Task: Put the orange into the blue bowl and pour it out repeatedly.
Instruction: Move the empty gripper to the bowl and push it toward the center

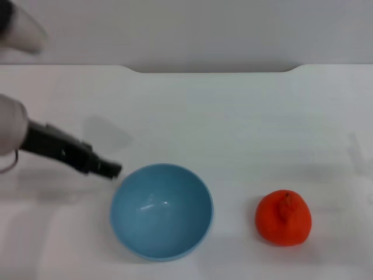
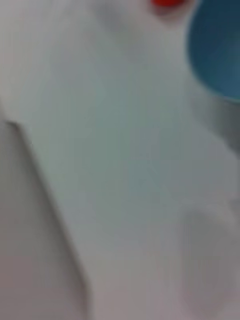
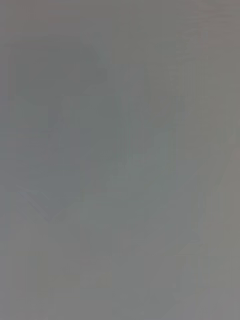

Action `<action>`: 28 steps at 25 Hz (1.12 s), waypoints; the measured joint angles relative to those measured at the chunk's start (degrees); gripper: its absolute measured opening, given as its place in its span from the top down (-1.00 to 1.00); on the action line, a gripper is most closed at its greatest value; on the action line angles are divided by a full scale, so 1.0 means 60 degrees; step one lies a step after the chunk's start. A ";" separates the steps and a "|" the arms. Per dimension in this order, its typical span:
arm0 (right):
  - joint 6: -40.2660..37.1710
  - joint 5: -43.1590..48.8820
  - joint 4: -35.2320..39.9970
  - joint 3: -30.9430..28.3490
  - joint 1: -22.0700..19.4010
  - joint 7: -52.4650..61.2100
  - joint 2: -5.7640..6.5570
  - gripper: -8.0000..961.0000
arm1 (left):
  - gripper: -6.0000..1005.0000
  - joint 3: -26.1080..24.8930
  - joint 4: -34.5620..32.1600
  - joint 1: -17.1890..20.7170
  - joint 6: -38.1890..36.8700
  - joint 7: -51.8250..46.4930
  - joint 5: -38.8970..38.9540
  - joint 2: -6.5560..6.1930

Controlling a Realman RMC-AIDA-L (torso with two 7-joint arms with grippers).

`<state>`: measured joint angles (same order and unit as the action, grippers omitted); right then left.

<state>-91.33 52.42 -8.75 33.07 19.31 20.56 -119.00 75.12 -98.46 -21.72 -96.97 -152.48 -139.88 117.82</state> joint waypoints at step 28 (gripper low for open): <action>-0.0032 -0.0036 0.0646 -0.0035 -0.0298 0.0118 0.0028 -0.21 | -0.55 0.2014 0.2925 -0.1957 0.0804 -0.2054 -0.1208 0.0109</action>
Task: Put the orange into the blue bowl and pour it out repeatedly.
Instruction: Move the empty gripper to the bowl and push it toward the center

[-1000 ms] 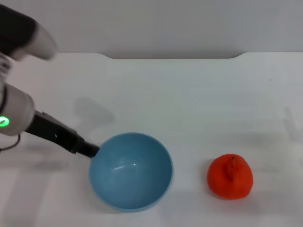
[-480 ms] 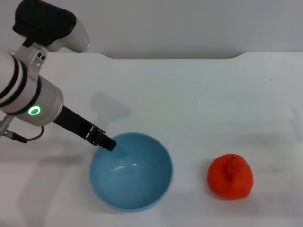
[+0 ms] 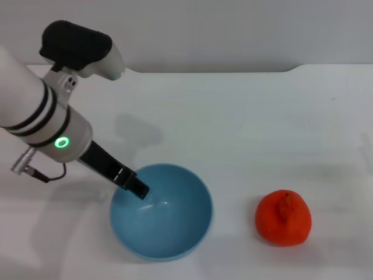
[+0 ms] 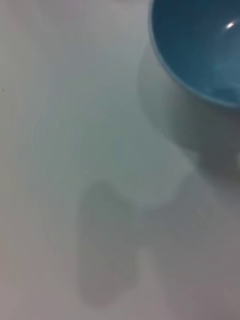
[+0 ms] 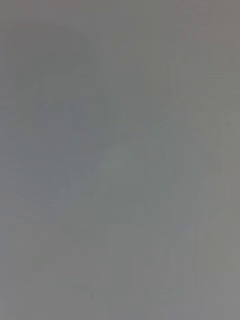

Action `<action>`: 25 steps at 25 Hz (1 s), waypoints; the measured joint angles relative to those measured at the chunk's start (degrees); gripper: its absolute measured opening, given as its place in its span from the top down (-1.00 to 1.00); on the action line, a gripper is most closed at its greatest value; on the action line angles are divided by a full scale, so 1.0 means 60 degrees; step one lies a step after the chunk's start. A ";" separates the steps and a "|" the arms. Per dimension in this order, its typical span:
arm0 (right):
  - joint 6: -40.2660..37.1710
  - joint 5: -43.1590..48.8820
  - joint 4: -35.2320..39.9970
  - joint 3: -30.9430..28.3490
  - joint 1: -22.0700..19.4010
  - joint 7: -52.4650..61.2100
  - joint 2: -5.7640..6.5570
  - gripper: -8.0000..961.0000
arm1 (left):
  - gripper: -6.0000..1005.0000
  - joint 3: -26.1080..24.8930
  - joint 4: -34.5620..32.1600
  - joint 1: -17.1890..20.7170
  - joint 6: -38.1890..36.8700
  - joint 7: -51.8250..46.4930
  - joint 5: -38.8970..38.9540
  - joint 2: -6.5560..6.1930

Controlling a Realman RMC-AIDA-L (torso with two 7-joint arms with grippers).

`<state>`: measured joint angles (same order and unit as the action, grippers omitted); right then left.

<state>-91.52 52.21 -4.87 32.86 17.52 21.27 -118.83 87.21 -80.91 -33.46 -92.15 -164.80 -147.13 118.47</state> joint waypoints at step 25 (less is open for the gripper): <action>-0.0002 -0.0015 0.0006 -0.0233 -0.0155 0.0000 0.0001 -0.15 | -0.05 0.0746 0.1974 -0.0680 0.0514 0.0011 0.0188 -0.0014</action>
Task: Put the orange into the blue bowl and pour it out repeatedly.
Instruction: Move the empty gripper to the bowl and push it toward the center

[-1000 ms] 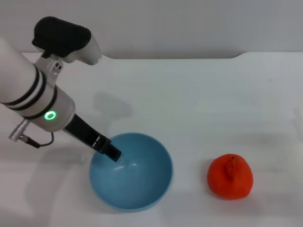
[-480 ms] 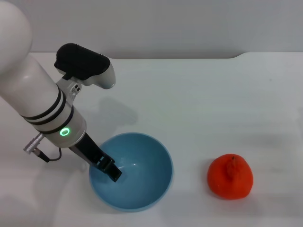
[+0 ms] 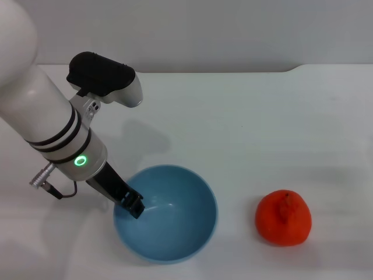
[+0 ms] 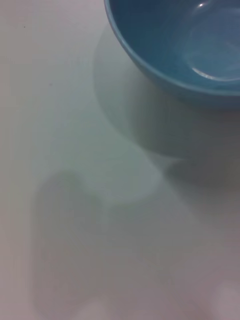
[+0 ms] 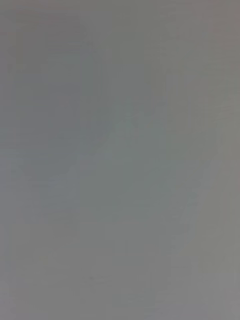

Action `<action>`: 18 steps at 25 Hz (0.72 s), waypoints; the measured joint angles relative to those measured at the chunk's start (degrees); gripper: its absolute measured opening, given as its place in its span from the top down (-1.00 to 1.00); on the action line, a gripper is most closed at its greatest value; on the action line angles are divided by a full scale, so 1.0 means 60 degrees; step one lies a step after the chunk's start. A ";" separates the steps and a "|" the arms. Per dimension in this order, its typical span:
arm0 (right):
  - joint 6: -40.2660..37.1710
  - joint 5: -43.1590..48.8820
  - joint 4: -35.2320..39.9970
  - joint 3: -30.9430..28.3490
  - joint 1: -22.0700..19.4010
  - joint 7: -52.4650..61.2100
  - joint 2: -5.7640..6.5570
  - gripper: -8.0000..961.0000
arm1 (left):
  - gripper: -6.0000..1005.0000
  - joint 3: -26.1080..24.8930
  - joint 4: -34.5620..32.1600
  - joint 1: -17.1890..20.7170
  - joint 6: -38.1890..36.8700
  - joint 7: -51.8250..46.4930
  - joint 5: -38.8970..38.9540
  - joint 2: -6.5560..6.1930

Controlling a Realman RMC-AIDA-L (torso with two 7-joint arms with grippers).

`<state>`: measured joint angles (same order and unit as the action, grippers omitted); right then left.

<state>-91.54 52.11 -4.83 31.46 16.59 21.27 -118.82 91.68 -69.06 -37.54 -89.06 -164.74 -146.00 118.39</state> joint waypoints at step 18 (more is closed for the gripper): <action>0.0933 0.2730 0.3464 0.0413 -0.0028 0.7939 0.0082 -0.09 | 0.98 -0.0599 -0.0067 -0.0014 0.0210 -0.0024 0.0025 0.0002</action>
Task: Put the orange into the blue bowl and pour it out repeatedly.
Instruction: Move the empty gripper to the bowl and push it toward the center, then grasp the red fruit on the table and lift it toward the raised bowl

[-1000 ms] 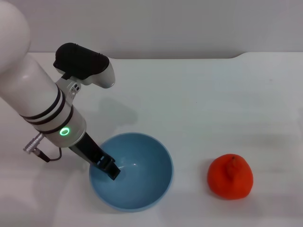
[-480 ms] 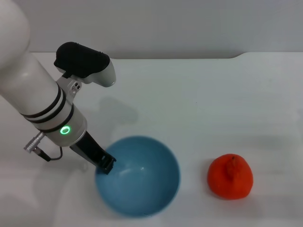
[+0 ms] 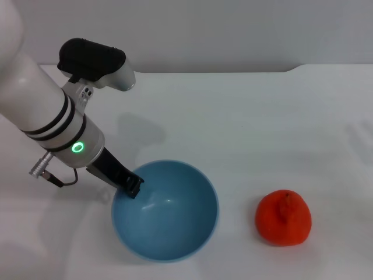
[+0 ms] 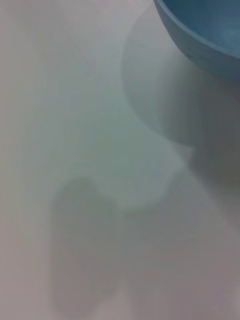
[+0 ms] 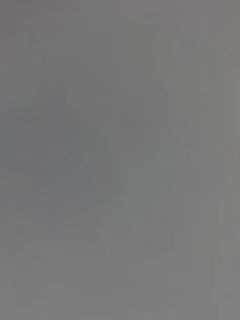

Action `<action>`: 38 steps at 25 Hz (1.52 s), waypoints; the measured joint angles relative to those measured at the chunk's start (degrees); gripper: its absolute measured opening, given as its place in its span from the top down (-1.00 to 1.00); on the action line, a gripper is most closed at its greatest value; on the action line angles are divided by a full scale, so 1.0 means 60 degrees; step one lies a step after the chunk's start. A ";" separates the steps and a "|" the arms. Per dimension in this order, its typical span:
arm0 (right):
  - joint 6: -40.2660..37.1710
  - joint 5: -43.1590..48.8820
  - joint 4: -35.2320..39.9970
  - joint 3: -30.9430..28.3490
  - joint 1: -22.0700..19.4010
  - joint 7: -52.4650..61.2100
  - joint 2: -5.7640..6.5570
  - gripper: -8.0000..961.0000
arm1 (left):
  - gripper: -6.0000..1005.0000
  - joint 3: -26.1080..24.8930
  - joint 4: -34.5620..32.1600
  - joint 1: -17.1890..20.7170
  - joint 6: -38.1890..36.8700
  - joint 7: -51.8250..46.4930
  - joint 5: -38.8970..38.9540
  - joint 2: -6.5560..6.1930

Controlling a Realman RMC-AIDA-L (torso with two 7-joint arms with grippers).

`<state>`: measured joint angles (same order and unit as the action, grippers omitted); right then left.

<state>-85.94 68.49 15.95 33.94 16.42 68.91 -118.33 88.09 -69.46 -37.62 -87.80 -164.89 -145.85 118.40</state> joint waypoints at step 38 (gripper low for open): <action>-0.1452 1.2167 0.7465 0.5641 0.3377 1.3737 -0.0065 0.02 | 0.99 -0.0644 0.0059 -0.0046 0.0668 0.0098 -0.0064 -0.0032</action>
<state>-94.65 141.49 60.74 67.79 36.68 151.33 -118.72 84.23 -69.11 -37.90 -83.80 -164.30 -146.24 118.21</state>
